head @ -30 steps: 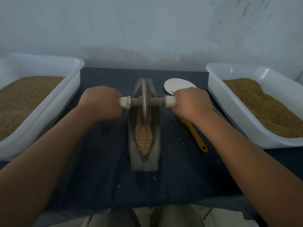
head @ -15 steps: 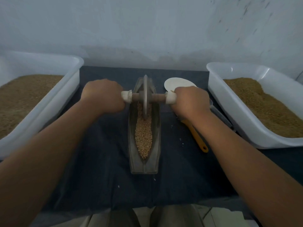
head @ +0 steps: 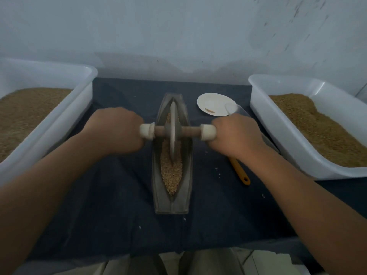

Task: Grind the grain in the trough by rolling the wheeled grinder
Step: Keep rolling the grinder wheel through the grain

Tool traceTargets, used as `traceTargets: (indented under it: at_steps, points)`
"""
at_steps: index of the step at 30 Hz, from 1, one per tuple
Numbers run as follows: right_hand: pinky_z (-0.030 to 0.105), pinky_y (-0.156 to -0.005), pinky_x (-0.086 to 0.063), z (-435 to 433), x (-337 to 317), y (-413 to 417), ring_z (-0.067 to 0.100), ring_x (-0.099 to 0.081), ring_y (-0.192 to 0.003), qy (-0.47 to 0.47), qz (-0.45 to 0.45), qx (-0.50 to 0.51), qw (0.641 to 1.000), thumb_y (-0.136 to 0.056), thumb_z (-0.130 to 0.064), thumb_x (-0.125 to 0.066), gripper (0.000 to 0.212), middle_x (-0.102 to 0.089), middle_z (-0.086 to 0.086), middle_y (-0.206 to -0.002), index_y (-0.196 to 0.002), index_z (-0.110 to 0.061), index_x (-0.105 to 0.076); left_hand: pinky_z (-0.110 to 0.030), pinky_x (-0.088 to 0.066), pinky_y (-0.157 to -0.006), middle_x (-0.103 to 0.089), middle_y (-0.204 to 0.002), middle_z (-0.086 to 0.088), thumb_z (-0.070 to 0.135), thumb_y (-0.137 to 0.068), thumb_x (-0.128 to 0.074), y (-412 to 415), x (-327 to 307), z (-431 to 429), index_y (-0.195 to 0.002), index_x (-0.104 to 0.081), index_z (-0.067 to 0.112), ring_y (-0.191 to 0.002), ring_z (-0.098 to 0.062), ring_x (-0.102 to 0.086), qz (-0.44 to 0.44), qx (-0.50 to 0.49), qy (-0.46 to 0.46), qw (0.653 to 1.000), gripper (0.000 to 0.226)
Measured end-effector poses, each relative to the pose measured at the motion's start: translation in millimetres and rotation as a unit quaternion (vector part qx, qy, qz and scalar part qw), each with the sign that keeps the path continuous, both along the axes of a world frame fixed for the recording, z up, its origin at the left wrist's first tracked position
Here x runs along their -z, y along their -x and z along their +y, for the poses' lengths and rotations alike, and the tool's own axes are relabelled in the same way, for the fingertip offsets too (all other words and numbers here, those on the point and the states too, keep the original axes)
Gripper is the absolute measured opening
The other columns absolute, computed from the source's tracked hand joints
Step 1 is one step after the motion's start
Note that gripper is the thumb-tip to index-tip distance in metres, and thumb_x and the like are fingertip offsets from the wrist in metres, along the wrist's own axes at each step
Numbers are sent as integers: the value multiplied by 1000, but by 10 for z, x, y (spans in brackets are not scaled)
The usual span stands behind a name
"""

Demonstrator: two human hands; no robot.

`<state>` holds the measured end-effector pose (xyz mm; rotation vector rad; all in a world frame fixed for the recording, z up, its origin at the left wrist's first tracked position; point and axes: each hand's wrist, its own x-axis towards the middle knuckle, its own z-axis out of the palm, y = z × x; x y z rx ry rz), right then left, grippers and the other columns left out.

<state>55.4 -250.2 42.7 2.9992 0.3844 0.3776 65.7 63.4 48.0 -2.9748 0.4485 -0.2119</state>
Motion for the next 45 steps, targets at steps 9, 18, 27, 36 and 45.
traceTargets:
  at_steps: [9, 18, 27, 36, 45]
  points:
    - [27, -51, -34, 50, 9, -241, 16, -56, -66, -19, 30, 52, 998, -88, -57, -57, 33, -56, -9, -68, -74, -27, -60, -29, -37, -55, -54, -66, 10, 51, -75, -54, -210, -67, -112, -67, -54, 29, -56, -14, -47, -40, -9, -4, 999, 24]
    - [27, -48, -35, -95, -69, 193, 7, -56, -59, -20, 104, -12, 994, -73, -63, -54, 31, -57, -11, -61, -69, -32, -58, -23, -32, -48, -51, -56, 12, 54, -74, -53, 147, 13, 48, -62, -51, 31, -50, -8, -47, -48, 45, -18, 998, 26]
    - [28, -51, -37, 126, -102, -460, 20, -51, -56, -21, -27, 25, 999, -76, -27, -60, 15, -53, -3, -62, -69, -20, -49, -32, -43, -60, -59, -71, 7, 52, -74, -48, -310, -19, -127, -70, -59, 27, -66, -22, -58, -24, -47, 38, 998, 28]
    - [28, -48, -39, -115, -61, 246, 1, -52, -57, -24, 100, -28, 994, -76, -68, -49, 32, -58, -14, -61, -69, -38, -55, -22, -26, -47, -48, -54, 11, 52, -77, -57, 332, 20, 46, -62, -50, 31, -47, -9, -45, -63, 42, -20, 997, 26]
    - [27, -52, -34, 175, -117, -433, 23, -46, -54, -20, -68, 38, 997, -73, -20, -70, 22, -48, -2, -57, -64, -16, -50, -31, -40, -58, -61, -71, 5, 54, -79, -49, -379, 27, -122, -69, -59, 25, -66, -23, -58, -41, -57, 51, 996, 32]
